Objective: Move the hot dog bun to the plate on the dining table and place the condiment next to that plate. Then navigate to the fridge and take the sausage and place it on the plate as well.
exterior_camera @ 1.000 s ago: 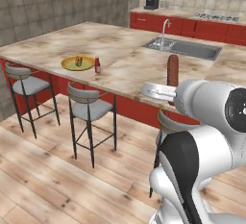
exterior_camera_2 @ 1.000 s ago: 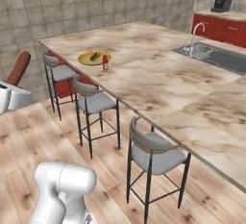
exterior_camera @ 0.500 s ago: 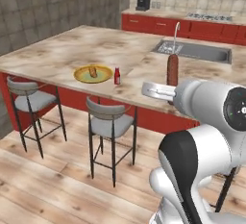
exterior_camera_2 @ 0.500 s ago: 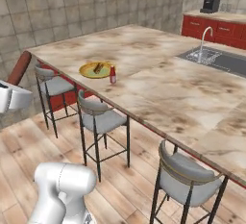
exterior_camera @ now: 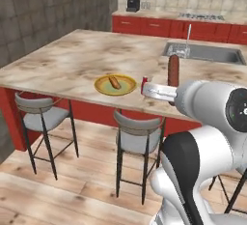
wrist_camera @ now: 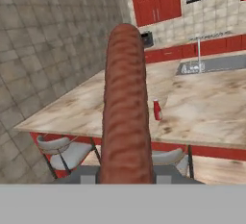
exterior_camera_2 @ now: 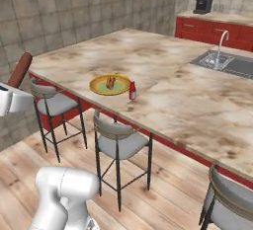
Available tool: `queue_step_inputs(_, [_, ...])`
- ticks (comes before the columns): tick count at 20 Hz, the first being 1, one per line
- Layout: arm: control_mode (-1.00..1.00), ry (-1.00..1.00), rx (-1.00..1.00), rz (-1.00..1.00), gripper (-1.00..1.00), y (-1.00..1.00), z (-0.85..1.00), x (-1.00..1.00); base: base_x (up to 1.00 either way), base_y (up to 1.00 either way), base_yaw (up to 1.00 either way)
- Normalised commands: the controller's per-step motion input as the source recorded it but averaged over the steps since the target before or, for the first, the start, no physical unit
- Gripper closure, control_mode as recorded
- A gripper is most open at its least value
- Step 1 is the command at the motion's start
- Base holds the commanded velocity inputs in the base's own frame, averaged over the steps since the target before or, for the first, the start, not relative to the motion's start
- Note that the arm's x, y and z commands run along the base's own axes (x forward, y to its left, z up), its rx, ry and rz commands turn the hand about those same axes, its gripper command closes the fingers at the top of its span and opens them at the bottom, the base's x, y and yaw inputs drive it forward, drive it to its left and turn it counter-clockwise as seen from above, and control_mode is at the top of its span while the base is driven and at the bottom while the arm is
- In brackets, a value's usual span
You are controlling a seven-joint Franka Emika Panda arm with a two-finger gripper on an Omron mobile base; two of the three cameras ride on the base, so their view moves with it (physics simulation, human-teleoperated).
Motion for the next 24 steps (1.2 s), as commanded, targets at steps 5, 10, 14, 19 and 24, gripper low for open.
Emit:
queue_step_inputs(5, [1.00, 0.00, 0.00, 0.00, 1.00, 0.00, 0.00, 0.00, 0.89, 1.00, -0.38])
queue_step_inputs(10, [1.00, 0.00, 0.00, 0.00, 1.00, 0.00, 0.00, 0.00, 0.86, 1.00, -0.37])
queue_step_inputs(14, [1.00, 0.00, 0.00, 0.00, 1.00, 0.00, 0.00, 0.00, 0.98, 0.96, -0.42])
queue_step_inputs(19, [1.00, 0.00, 0.00, 0.00, 1.00, 0.00, 0.00, 0.00, 0.94, 0.82, -0.44])
queue_step_inputs(24, [1.00, 0.00, 0.00, 0.00, 1.00, 0.00, 0.00, 0.00, 0.77, 0.62, -0.44])
